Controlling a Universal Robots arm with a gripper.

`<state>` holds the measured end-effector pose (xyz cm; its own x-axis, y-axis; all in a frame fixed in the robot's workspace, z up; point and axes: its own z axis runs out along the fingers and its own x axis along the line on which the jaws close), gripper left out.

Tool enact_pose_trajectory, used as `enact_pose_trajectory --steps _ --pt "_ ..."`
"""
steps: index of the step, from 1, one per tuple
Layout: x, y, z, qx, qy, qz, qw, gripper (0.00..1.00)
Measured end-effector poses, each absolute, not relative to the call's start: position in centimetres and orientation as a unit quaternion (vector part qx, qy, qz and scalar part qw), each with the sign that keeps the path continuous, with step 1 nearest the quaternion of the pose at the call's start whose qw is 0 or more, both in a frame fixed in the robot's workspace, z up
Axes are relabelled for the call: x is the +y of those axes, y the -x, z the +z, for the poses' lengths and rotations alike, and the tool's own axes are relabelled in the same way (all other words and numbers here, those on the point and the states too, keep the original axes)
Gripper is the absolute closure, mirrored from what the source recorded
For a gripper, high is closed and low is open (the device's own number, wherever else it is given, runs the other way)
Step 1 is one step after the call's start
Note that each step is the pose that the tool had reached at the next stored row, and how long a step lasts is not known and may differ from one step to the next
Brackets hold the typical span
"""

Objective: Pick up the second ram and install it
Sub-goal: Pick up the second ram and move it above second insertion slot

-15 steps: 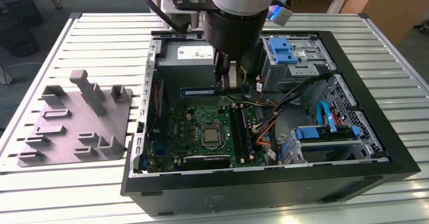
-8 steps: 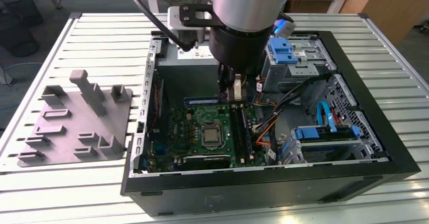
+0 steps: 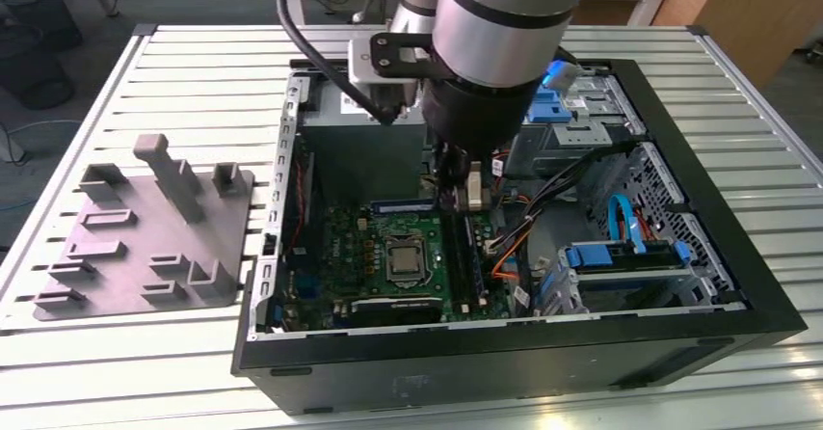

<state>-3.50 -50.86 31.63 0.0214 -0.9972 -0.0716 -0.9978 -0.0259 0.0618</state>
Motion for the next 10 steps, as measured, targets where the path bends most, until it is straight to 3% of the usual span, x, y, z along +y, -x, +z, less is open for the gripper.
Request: enact_pose_trajectory --steps 10 --pt "-51.0 2.2 29.8 0.698 0.714 0.047 0.003 0.86"
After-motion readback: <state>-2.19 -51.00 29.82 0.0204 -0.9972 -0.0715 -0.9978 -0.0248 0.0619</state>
